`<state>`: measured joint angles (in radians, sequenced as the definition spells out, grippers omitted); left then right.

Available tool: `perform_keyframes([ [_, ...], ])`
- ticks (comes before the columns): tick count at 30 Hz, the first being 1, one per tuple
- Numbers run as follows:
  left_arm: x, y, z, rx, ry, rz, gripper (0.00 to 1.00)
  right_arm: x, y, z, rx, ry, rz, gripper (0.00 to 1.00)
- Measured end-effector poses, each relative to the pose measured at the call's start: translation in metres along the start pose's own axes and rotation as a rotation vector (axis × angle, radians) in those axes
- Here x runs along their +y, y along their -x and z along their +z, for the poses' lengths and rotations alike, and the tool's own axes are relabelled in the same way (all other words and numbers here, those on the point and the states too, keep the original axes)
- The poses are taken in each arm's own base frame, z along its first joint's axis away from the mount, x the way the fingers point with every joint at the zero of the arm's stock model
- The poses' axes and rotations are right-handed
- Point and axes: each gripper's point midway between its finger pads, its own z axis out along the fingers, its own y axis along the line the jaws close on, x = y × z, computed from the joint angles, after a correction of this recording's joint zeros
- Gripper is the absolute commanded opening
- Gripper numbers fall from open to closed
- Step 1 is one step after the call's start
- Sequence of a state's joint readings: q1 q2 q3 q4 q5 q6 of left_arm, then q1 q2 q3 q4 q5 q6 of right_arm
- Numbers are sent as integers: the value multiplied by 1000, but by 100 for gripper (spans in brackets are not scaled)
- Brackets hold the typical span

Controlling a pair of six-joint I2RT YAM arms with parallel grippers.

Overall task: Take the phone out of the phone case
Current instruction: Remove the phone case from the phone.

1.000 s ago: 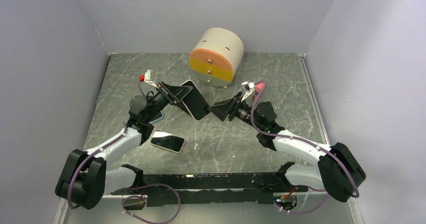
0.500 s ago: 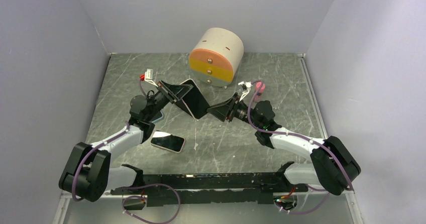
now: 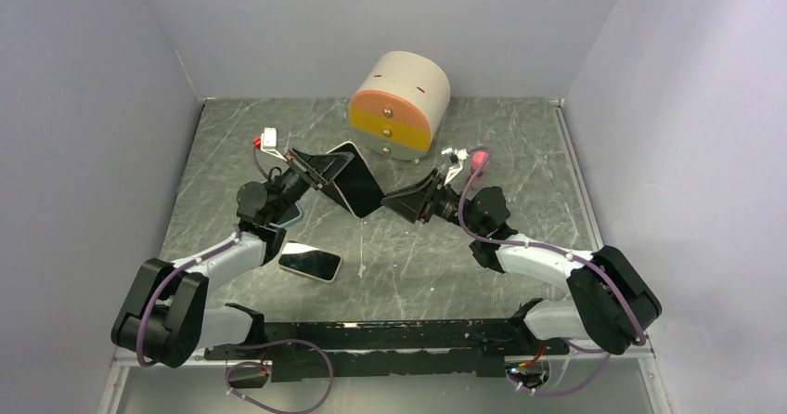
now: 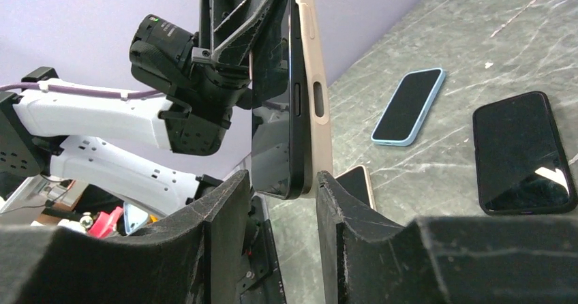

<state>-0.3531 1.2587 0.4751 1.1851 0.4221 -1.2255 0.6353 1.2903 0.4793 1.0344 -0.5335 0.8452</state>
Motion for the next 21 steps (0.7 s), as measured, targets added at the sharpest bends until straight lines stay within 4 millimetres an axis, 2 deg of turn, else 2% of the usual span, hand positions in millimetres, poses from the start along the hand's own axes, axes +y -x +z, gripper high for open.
perform_keyframes([
  [10,-12,1,-4,1,-6,54,3,7,-1,-1,12,14,-4,49],
  [15,-11,4,-5,-16,17,80,3,15,0,-4,15,17,-16,51],
  [21,-7,6,-7,-36,33,100,3,15,-3,-5,28,9,-11,51],
])
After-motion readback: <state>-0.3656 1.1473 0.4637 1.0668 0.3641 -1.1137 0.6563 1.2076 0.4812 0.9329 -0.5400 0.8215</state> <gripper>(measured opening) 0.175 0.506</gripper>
